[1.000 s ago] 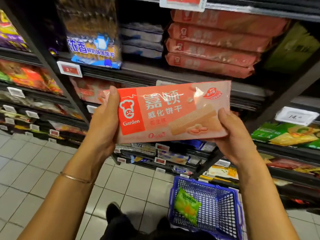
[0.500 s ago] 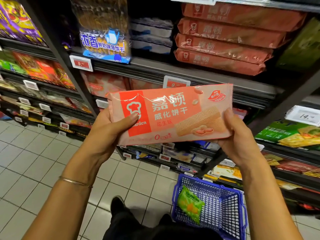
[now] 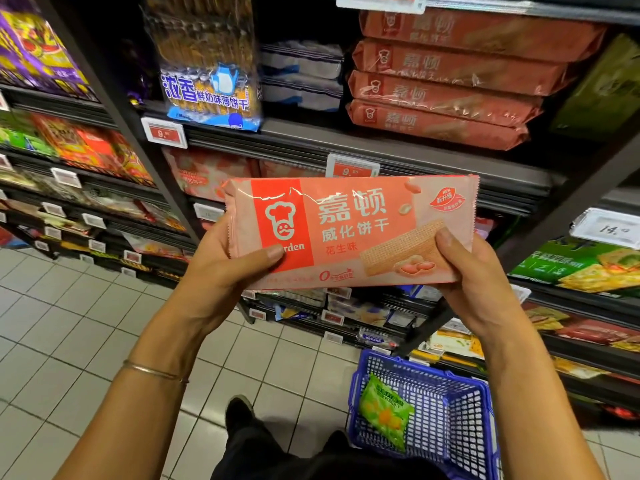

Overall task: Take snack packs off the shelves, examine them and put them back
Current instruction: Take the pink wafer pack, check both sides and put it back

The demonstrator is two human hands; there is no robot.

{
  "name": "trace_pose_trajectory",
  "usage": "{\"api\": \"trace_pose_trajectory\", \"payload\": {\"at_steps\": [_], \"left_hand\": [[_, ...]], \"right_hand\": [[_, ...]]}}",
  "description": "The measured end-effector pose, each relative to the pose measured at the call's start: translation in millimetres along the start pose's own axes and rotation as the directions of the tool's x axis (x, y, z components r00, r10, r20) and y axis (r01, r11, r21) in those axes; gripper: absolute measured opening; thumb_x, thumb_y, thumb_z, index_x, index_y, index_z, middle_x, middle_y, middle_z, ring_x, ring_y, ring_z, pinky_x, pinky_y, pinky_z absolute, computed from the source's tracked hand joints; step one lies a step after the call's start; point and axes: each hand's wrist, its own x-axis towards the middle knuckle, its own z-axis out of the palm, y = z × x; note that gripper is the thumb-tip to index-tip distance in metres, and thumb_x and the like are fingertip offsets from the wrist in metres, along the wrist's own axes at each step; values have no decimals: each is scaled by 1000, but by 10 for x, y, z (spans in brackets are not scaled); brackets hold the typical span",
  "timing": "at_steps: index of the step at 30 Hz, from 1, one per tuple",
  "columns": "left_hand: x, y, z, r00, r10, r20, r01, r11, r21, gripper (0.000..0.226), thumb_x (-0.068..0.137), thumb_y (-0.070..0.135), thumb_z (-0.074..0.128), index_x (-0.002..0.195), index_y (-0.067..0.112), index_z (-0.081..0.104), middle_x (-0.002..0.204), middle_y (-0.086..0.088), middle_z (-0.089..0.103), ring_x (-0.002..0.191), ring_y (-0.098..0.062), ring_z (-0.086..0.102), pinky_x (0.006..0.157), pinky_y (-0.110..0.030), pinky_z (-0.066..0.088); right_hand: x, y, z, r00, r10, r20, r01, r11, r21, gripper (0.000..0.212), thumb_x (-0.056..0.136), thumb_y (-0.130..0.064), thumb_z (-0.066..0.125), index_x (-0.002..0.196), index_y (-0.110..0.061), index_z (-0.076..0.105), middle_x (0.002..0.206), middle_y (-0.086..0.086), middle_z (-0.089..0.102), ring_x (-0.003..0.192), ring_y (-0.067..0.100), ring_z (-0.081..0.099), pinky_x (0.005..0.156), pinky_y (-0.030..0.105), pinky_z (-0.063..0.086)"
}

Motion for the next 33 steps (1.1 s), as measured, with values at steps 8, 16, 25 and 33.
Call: {"api": "trace_pose_trajectory", "payload": {"at_steps": [8, 16, 25, 33], "left_hand": [[-9, -86, 3, 998, 40, -40, -38, 999, 35, 70, 67, 23, 87, 131, 15, 61, 122, -12, 75, 113, -32, 74, 85, -38, 63], [-28, -161, 4, 998, 17, -64, -16, 1000, 13, 69, 63, 22, 89, 127, 17, 64, 118, -10, 77, 110, -31, 75, 81, -36, 64], [-53, -127, 42, 999, 21, 39, -19, 998, -55, 62, 84, 19, 75, 142, 12, 56, 127, -14, 73, 118, -32, 71, 88, -38, 62], [-64, -71, 156, 994, 38, 105, -22, 989, -147, 75, 82, 16, 82, 149, 12, 49, 133, -14, 69, 125, -32, 66, 93, -41, 61]], "right_hand": [[-8, 43, -46, 999, 9, 36, -10, 1000, 24, 47, 86, -33, 72, 128, -15, 65, 123, 11, 75, 112, 29, 73, 83, 33, 62], [-41, 8, -125, 995, 55, 79, -56, 998, 4, 42, 84, -44, 74, 119, -21, 75, 122, 11, 75, 112, 27, 72, 86, 36, 61], [-38, 17, -122, 996, 93, 18, -93, 996, 8, 41, 90, -43, 66, 122, -19, 74, 123, 13, 75, 112, 29, 73, 83, 34, 62], [-20, 1, -74, 994, 52, -99, -39, 991, 126, 33, 102, -49, 52, 111, -34, 80, 122, 3, 76, 112, 24, 73, 80, 35, 62]]}}
